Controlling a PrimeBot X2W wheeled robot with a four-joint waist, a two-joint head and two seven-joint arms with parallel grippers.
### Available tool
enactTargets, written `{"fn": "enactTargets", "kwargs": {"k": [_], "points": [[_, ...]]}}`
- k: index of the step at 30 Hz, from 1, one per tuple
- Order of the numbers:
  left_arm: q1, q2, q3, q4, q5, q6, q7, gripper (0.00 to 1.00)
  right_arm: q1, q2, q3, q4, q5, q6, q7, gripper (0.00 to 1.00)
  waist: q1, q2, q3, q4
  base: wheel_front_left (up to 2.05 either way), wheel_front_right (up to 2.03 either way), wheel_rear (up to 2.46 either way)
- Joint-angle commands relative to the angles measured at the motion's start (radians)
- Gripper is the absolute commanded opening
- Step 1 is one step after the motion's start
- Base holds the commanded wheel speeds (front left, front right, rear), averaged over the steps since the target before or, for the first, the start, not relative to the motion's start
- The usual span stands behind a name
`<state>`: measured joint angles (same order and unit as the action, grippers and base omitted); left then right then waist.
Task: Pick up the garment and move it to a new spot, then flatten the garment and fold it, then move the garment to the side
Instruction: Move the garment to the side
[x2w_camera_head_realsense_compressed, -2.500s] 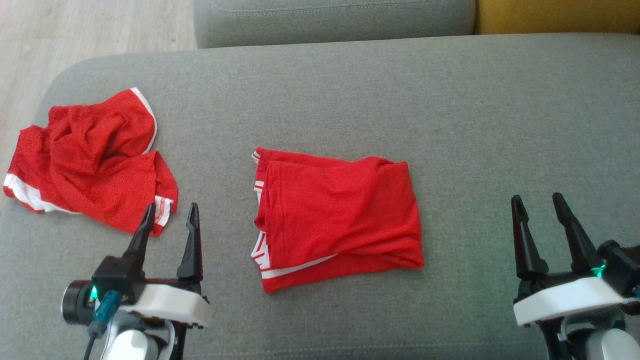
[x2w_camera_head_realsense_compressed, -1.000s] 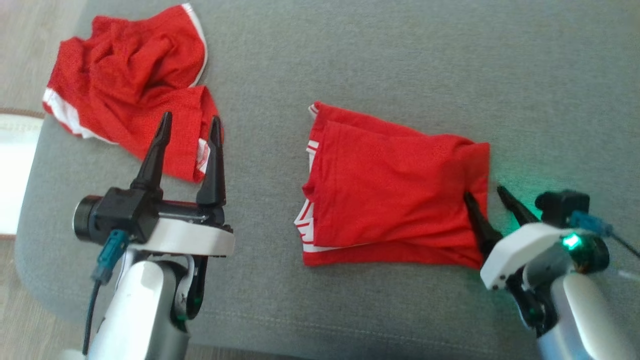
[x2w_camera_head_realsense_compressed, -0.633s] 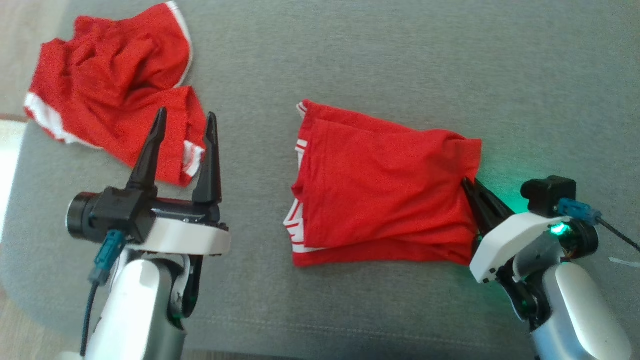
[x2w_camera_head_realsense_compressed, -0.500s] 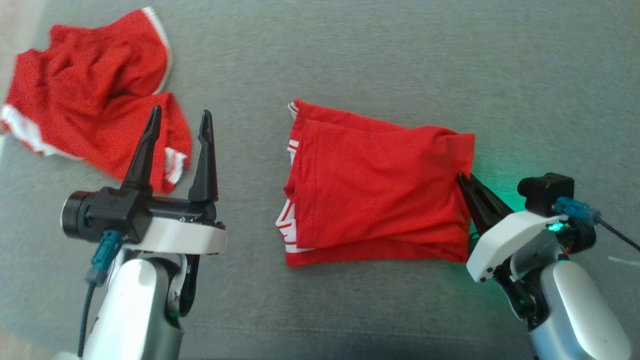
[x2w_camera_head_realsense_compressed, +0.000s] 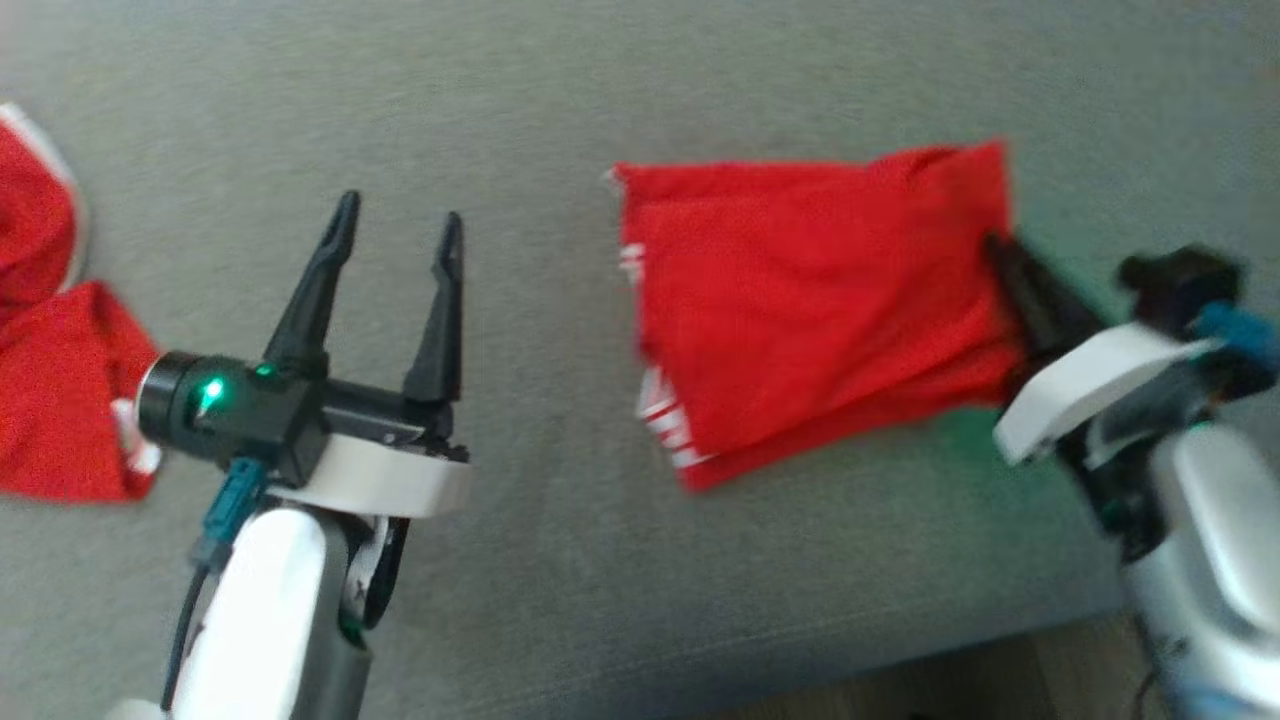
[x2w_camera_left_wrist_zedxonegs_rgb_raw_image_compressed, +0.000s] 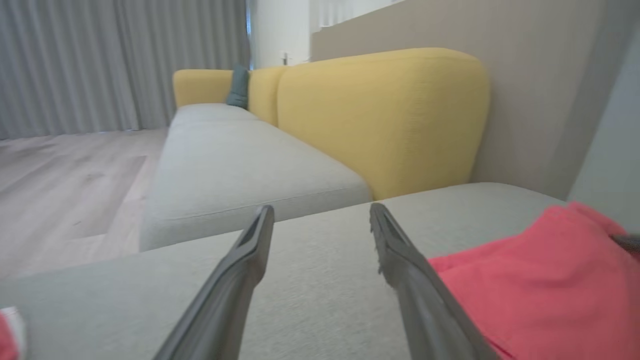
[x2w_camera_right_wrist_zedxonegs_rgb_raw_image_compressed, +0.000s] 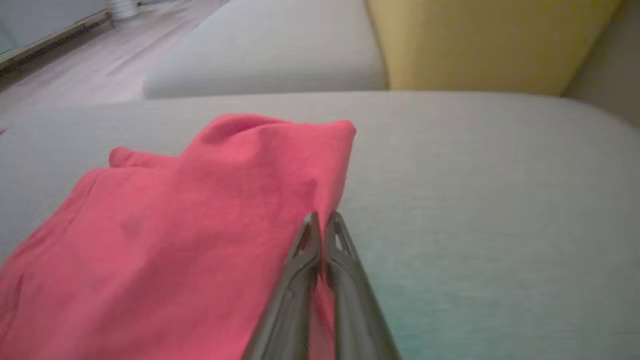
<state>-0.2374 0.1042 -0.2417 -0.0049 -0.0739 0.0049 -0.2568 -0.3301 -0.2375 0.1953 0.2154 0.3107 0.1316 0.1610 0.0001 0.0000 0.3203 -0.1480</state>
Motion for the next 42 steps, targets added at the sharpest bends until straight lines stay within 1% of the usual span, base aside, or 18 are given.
{"fn": "enactTargets", "kwargs": {"k": [1, 8, 15, 22, 31, 37, 38, 39, 40, 42], "points": [[-0.054, 0.018, 0.021, -0.041, 0.010, -0.006, -0.005, 1.00, -0.054, -0.039, -0.016, -0.026, 0.008, -0.001, -0.023, 0.00, -0.0001, 0.0000, 0.029, -0.053, 0.00, 0.00, 0.00], [-0.105, 0.026, -0.013, -0.044, 0.027, -0.030, -0.005, 1.00, -0.182, -0.151, -0.132, 0.006, -0.009, -0.001, -0.037, 0.00, -0.0001, 0.0000, 0.079, -0.093, 0.00, 0.00, 0.00], [-0.143, 0.030, -0.047, -0.058, 0.041, -0.047, -0.005, 1.00, -0.261, -0.213, -0.238, 0.019, -0.039, -0.001, -0.025, 0.00, -0.0001, 0.0000, 0.129, -0.092, 0.00, 0.00, 0.00], [-0.177, 0.034, -0.062, -0.073, 0.048, -0.052, -0.004, 1.00, -0.287, -0.218, -0.322, 0.020, -0.068, -0.001, -0.026, 0.00, -0.0001, 0.0000, 0.181, -0.088, 0.00, 0.00, 0.00], [-0.242, 0.035, -0.082, -0.092, 0.056, -0.061, -0.005, 1.00, -0.310, -0.204, -0.428, 0.102, -0.144, -0.001, -0.074, 0.00, -0.0001, 0.0000, 0.276, -0.065, 0.00, 0.00, 0.00], [-0.284, 0.038, -0.093, -0.095, 0.058, -0.068, -0.005, 1.00, -0.342, -0.179, -0.469, 0.157, -0.193, -0.001, -0.117, 0.00, -0.0001, 0.0000, 0.321, -0.049, 0.00, 0.00, 0.00], [-0.288, 0.038, -0.095, -0.094, 0.058, -0.068, -0.005, 1.00, -0.343, -0.174, -0.475, 0.164, -0.199, -0.001, -0.125, 0.34, -0.0001, 0.0000, 0.323, -0.047, 0.00, 0.00, 0.00], [-0.290, 0.037, -0.097, -0.094, 0.058, -0.068, -0.005, 1.00, -0.343, -0.169, -0.481, 0.172, -0.205, -0.001, -0.133, 0.63, -0.0001, 0.0000, 0.324, -0.044, 0.00, 0.00, 0.00], [-0.293, 0.034, -0.100, -0.094, 0.056, -0.067, -0.005, 1.00, -0.335, -0.153, -0.504, 0.179, -0.221, -0.001, -0.150, 1.00, -0.0001, 0.0000, 0.322, -0.038, 0.00, 0.00, 0.00], [-0.291, 0.032, -0.101, -0.091, 0.053, -0.065, -0.005, 1.00, -0.319, -0.131, -0.537, 0.184, -0.237, -0.001, -0.167, 1.00, -0.0001, 0.0000, 0.312, -0.035, 0.00, 0.00, 0.00]]}}
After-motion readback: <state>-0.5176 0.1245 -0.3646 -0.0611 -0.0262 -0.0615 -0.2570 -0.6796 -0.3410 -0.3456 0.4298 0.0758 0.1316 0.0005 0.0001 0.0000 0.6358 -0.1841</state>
